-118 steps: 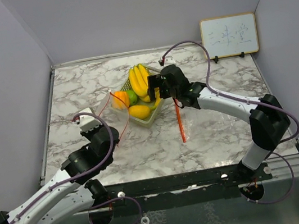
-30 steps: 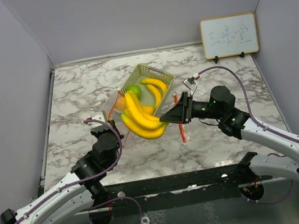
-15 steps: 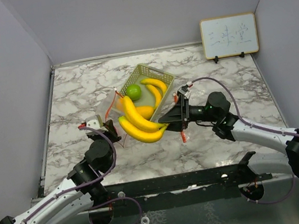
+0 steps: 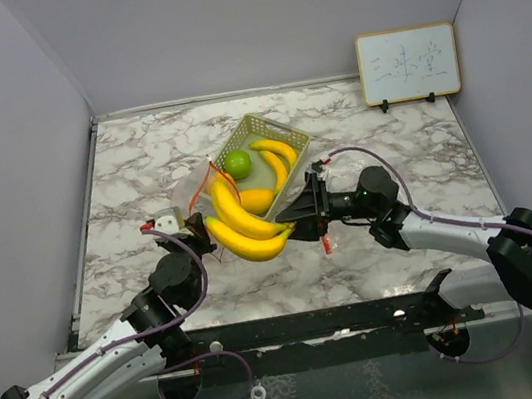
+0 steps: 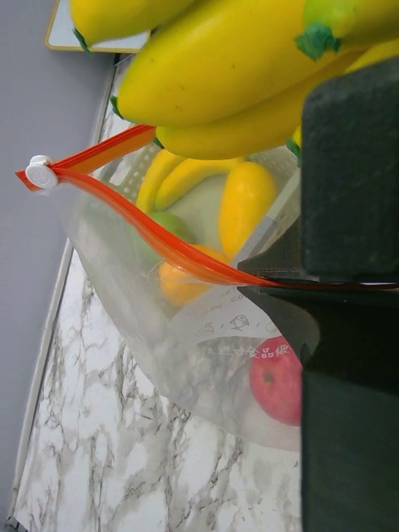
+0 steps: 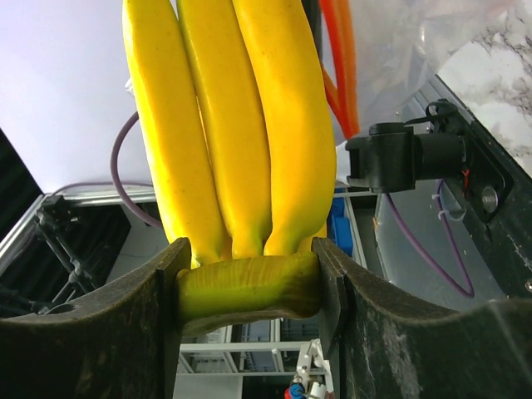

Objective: Place the food in the zip-top bag and seal the zipper
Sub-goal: Place the fake fruit in the zipper food storage bag.

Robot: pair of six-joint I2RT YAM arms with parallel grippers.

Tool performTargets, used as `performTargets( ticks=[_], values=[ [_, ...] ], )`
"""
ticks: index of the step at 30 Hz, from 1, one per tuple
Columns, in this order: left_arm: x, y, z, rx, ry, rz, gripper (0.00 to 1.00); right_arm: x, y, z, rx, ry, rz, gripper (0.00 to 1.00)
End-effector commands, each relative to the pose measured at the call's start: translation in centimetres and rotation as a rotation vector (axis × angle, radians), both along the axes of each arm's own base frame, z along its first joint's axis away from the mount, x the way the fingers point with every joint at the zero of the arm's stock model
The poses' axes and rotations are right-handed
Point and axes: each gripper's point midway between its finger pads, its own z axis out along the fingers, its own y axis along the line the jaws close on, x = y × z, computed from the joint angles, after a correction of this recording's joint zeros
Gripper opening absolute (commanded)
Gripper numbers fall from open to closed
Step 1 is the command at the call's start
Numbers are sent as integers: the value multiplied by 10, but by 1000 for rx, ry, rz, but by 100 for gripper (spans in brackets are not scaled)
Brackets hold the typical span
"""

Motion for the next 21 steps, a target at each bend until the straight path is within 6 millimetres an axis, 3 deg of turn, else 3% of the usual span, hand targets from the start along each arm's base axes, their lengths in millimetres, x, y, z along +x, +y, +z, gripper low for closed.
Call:
performTargets(
  ticks=[1, 5, 10, 15, 21],
  values=[
    [-1, -6, 11, -37, -38, -41, 0, -3, 2, -16, -41, 18, 14, 15],
    [-2, -5, 13, -34, -37, -45, 0, 1, 0, -40, -169, 80, -17, 15],
    [-3, -9, 14, -48, -44, -65, 0, 6, 0, -52, -232, 111, -38, 15],
    [-3, -15, 14, -53, -40, -88, 0, 19, 4, -51, -265, 117, -79, 15],
    [-1, -27, 14, -66, -31, -129, 0, 49, 13, -37, -286, 73, -182, 15]
  ],
)
